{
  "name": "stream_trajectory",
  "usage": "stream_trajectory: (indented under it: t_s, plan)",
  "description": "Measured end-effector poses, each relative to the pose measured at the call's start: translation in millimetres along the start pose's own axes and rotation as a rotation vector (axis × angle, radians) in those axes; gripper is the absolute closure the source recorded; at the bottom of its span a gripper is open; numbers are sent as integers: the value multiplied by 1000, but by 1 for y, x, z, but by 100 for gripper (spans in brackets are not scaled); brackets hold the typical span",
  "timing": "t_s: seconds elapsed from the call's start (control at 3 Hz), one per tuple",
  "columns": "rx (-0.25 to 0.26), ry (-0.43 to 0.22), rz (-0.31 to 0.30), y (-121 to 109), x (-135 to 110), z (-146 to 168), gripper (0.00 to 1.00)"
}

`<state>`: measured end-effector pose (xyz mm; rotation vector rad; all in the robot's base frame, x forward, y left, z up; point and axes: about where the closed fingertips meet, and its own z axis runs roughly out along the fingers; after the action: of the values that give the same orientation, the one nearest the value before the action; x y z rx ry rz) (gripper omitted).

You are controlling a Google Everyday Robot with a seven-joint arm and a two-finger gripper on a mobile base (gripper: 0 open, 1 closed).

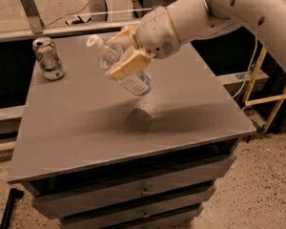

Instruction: Place blue plastic bottle upright

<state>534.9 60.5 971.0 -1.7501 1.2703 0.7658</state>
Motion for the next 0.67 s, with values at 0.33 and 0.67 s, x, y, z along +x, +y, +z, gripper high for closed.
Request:
stream_trajectory:
  t_s: [0.33,0.67]
  plan:
    - [33,-183,-16,-5,-15,-22,100]
    - [37,-359,26,2,-22,-29,100]
